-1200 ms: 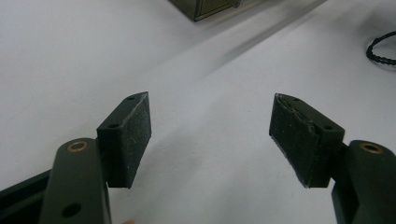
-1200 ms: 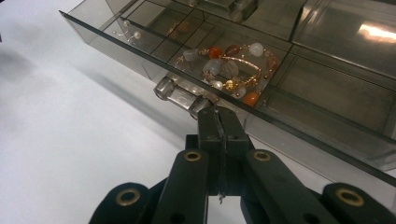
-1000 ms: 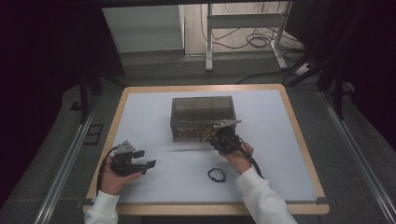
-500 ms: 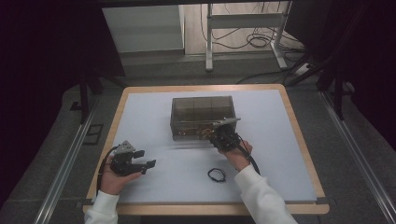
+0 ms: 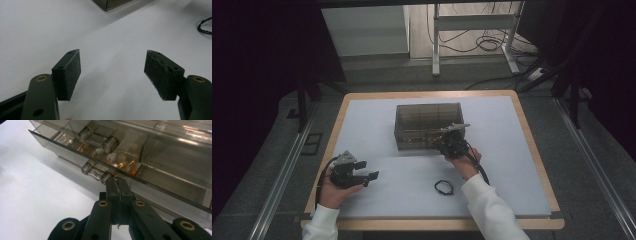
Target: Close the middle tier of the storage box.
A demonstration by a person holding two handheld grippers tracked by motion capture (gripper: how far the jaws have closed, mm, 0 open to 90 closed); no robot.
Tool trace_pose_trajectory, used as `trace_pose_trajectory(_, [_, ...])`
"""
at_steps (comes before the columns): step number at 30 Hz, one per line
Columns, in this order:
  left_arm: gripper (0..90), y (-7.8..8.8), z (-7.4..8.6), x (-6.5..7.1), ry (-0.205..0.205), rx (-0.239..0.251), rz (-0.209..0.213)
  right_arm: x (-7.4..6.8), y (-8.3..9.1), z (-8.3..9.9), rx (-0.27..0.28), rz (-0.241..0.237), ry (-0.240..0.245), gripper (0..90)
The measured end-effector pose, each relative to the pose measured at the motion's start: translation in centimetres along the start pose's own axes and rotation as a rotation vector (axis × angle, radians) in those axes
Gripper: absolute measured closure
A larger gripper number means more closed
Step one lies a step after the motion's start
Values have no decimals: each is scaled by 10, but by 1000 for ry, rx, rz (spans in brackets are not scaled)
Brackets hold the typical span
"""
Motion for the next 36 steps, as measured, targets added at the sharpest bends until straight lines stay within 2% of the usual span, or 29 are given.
trace_pose_trajectory(19, [296, 1, 1, -2, 5, 1, -1, 5, -7, -6, 25, 3, -6, 899])
trace_pose_trajectory(36, [296, 2, 1, -2, 5, 5, -3, 8, -2, -4, 30, 9, -15, 899])
Point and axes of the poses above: each handheld gripper's, and its own axes: y roughly backward along the jaws, z roughly out of its underside, x roughly to its right, the point moved 7 cm from there along -y, roughly forward along the jaws, and after that the axes turned 1 degree about -x, right-handed, at the moved point
